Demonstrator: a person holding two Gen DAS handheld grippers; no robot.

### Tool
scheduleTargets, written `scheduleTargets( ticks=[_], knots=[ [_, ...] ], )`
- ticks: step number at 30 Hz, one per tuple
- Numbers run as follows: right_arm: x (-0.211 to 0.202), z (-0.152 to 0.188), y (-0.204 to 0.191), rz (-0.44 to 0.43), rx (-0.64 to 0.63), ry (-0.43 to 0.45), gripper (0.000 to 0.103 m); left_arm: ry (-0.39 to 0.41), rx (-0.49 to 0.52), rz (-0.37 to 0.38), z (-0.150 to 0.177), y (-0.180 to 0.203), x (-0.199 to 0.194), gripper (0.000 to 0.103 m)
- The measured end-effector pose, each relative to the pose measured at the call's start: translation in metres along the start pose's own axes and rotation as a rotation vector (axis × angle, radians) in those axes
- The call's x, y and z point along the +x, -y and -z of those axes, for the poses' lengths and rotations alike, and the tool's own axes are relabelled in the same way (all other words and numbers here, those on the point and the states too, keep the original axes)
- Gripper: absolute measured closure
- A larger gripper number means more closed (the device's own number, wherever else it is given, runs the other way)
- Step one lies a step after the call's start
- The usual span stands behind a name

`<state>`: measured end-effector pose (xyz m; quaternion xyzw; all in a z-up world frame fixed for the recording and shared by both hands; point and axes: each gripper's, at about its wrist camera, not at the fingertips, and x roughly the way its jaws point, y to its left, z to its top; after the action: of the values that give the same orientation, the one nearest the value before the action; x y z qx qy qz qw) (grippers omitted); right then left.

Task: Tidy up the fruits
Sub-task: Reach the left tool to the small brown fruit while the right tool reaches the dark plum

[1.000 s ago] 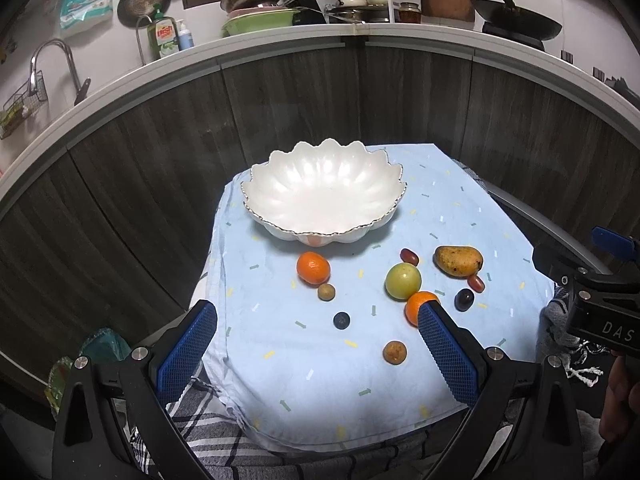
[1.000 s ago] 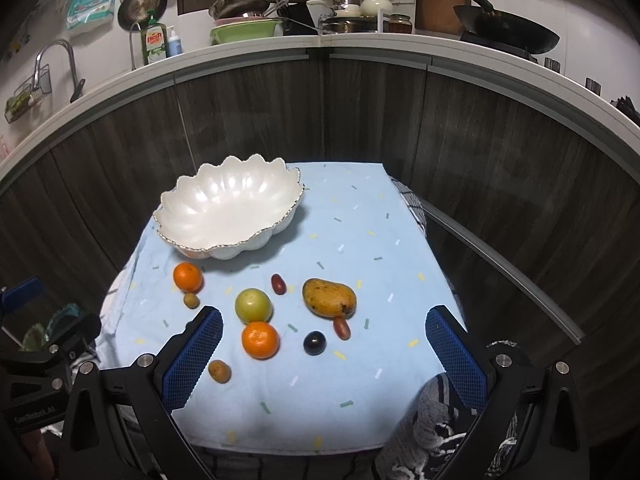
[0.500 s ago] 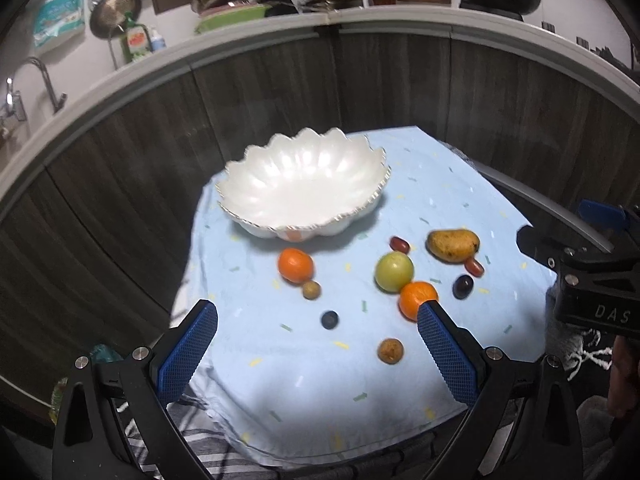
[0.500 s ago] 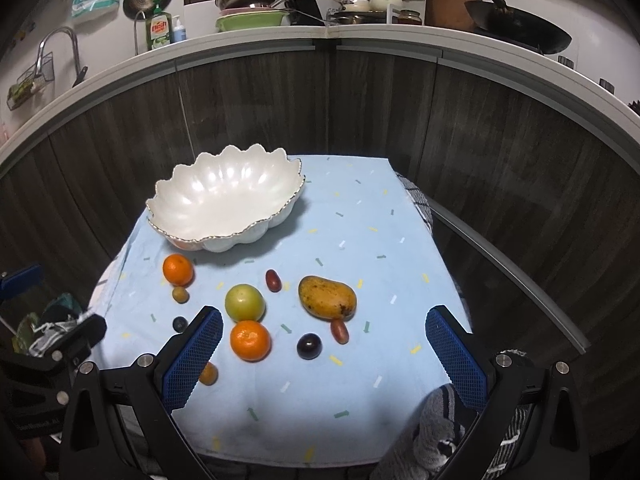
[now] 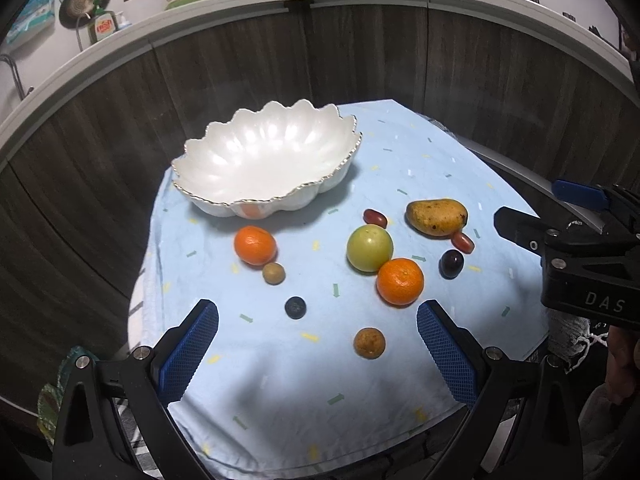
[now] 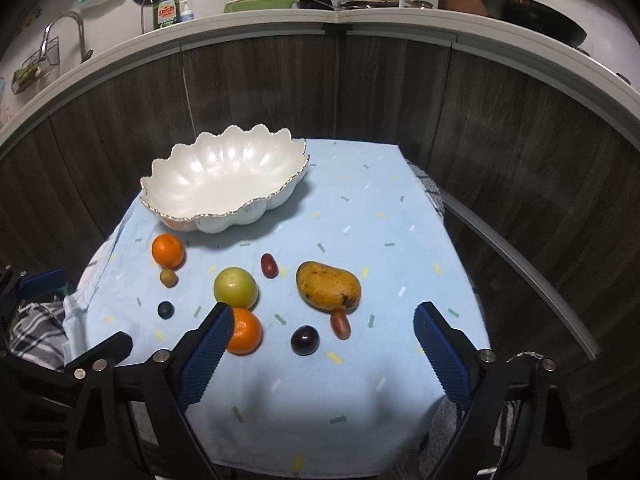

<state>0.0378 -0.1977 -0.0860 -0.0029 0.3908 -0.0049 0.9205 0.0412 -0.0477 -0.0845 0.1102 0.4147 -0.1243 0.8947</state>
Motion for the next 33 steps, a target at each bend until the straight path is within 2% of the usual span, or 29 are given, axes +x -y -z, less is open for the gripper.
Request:
scheduleTargets(
  ticks=[8,11,19,25,28,33],
  knots=[
    [0.021,0.008,-0.001,-0.010,-0.017,-0.031,0.021,-0.022,0.034,0.032,0.010,0.011,0.021,0.012],
    [0.030,0.010,-0.002,-0.013,-0.028,-0.043,0.027,-0.030,0.044,0.051,0.014,0.015,0.028,0.020],
    [0.051,0.017,-0.006,-0.041,-0.045,-0.077,0.037,-0.055,0.072,0.069,0.022,0.024,0.042,0.024],
    [0.067,0.022,-0.007,-0.051,-0.045,-0.114,0.050,-0.104,0.076,0.084,0.027,0.026,0.059,0.034],
    [0.073,0.025,-0.006,-0.053,-0.039,-0.129,0.051,-0.122,0.078,0.092,0.030,0.028,0.065,0.038],
    [0.082,0.028,-0.005,-0.057,-0.034,-0.146,0.053,-0.148,0.084,0.108,0.034,0.031,0.073,0.053]
  ],
)
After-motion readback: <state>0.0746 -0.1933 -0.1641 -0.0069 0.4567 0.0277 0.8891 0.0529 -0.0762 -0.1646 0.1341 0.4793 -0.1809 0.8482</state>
